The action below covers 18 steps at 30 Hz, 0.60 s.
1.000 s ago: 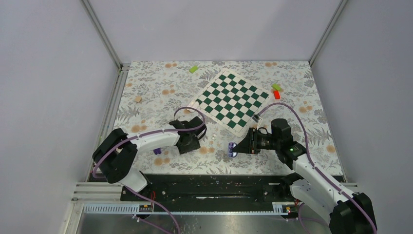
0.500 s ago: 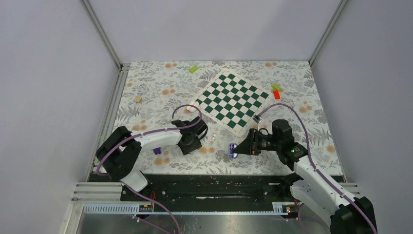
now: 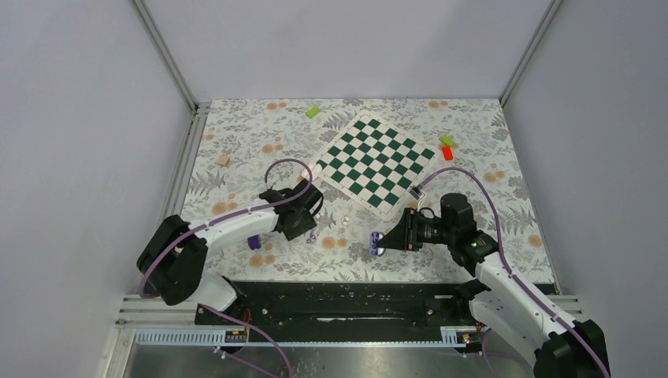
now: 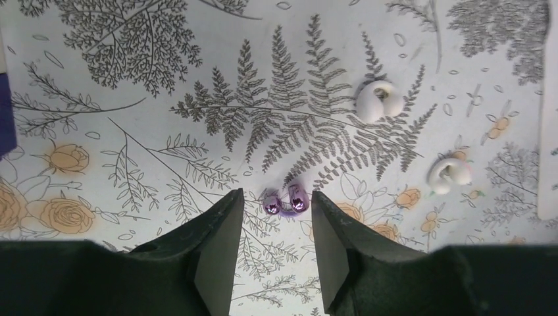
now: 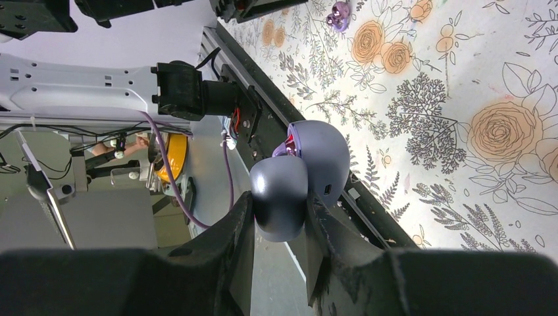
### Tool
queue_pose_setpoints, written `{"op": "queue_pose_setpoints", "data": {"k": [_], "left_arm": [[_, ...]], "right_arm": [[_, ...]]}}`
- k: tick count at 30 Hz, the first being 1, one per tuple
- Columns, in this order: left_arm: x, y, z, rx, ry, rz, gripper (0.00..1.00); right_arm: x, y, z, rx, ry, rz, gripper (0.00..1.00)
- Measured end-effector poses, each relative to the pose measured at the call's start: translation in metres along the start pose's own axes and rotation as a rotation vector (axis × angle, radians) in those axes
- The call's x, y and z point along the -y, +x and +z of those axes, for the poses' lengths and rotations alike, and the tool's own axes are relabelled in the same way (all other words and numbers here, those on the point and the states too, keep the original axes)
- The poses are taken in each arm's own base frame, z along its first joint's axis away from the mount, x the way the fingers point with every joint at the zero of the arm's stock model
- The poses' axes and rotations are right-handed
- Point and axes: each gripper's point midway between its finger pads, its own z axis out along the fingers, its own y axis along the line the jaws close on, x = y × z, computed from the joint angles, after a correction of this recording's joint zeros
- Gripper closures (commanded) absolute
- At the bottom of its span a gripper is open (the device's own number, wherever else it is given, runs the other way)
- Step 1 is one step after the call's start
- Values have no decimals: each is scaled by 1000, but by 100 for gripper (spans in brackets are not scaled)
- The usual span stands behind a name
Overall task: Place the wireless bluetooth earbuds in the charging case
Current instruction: Pick up the right earbud from the center of the board.
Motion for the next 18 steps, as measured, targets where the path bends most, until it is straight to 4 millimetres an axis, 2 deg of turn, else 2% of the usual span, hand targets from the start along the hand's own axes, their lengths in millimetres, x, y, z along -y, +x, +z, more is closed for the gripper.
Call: {"op": "queue_pose_setpoints", "data": {"k": [4,8,11,15,18], "left_arm": [[7,-7,-13,54,63,117,53],[24,8,-42,104,189,322,51],[30,20,-57,128,241,451,53],[32,29,-58,166,195,605,60],[37,33,-47,171,132,687,59]], "right_arm": [[-1,0,-1,3,-3,-2,100],[-2,0,-1,7,-6,-8,100],[-1,1,0,9,-9,-9,100],[2,1,1,16,-16,-3,100],[1,1,1,17,-17,-1,100]]}}
